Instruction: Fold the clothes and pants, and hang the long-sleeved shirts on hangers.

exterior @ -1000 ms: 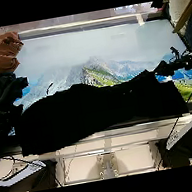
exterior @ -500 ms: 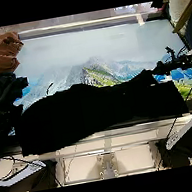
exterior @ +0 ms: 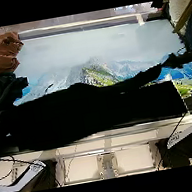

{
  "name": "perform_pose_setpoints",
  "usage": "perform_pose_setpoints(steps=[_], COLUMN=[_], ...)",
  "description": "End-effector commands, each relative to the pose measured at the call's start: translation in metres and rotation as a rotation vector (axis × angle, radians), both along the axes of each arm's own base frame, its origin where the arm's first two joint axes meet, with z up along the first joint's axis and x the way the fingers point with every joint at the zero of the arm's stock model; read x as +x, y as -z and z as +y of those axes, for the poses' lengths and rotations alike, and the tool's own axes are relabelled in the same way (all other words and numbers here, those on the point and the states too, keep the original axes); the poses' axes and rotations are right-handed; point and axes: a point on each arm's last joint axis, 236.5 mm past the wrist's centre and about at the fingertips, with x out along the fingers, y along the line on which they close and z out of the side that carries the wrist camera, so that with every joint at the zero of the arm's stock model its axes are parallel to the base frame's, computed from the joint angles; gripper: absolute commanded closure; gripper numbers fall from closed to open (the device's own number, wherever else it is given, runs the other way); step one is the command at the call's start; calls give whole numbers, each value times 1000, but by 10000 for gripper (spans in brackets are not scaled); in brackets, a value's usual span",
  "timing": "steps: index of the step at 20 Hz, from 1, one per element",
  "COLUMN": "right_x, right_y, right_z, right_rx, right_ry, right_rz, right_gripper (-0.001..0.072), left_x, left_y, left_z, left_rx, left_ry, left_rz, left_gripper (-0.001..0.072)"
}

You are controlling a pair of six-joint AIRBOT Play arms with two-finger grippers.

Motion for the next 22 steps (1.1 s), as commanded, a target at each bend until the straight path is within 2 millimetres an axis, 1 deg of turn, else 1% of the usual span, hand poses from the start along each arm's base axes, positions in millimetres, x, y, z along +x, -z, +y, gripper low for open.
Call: perform_pose_setpoints(steps=[1, 3, 4, 6, 7, 9, 11, 13, 14, 16, 18, 20, 22], right_x=[-17, -26, -27, -26, -24, -19, -6, 11, 20, 43, 64, 84, 104], right_y=[-57, -87, -102, -122, -124, -119, -111, -95, -84, -60, -34, -9, 14], right_z=[-41, -53, -59, -67, -63, -49, -38, -32, -31, -30, -27, -23, -12], right_rx=[-84, -133, -166, -205, -204, -204, -225, -252, -255, -241, -227, -216, -217], right_ry=[110, 146, 169, 201, 189, 150, 123, 118, 133, 184, 223, 269, 284], right_rz=[-88, -143, -177, -223, -227, -214, -210, -200, -188, -170, -156, -146, -152], right_gripper=[703, 703, 703, 704, 704, 704, 703, 703, 703, 703, 703, 703, 703], left_x=[19, 28, 31, 37, 41, 52, 65, 75, 78, 85, 90, 94, 96], left_y=[-81, -100, -102, -97, -89, -78, -61, -39, -29, -11, 0, 4, 4], left_z=[9, 4, 1, -6, -12, -28, -44, -56, -59, -57, -49, -39, -34], left_rx=[123, 157, 163, 165, 159, 133, 112, 87, 71, 53, 58, 75, 87], left_ry=[-5, 22, 31, 57, 79, 130, 185, 233, 241, 235, 207, 174, 157], left_rz=[-169, -199, -204, -191, -174, -159, -136, -103, -87, -62, -53, -55, -59], left_gripper=[683, 683, 683, 683, 683, 683, 683, 683, 682, 683, 683, 683, 683])
